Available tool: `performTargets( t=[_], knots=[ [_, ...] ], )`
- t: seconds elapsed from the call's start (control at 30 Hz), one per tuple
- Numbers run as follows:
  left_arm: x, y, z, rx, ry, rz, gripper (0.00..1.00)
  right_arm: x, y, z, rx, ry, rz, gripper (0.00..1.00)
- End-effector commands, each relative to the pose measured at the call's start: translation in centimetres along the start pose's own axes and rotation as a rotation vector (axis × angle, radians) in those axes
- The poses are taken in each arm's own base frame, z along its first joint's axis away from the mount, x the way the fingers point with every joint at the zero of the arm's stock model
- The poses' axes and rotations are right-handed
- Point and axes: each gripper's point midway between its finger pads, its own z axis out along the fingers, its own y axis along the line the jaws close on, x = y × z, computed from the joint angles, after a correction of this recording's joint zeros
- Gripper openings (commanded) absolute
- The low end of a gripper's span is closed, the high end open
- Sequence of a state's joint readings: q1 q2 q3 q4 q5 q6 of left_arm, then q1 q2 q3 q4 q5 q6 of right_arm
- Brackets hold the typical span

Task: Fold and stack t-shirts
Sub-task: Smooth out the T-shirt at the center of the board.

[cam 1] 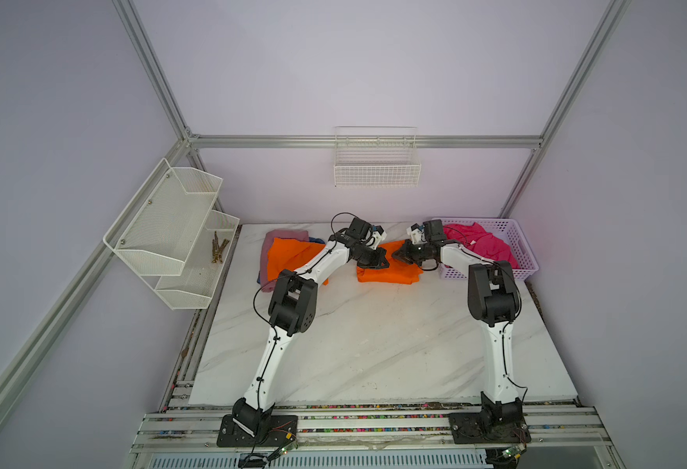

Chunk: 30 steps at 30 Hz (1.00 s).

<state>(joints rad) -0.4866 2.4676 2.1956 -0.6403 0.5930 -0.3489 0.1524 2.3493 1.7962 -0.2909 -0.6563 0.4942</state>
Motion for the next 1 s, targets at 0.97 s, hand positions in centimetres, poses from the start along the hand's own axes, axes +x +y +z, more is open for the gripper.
performTargets(
  t=[0.97],
  knots=[
    [6.5,6.7,-0.2,-0.224,0.107,-0.093,0.0,0.7,-6.6,2.5,0.125,-0.007,0.034,0.0]
  ],
)
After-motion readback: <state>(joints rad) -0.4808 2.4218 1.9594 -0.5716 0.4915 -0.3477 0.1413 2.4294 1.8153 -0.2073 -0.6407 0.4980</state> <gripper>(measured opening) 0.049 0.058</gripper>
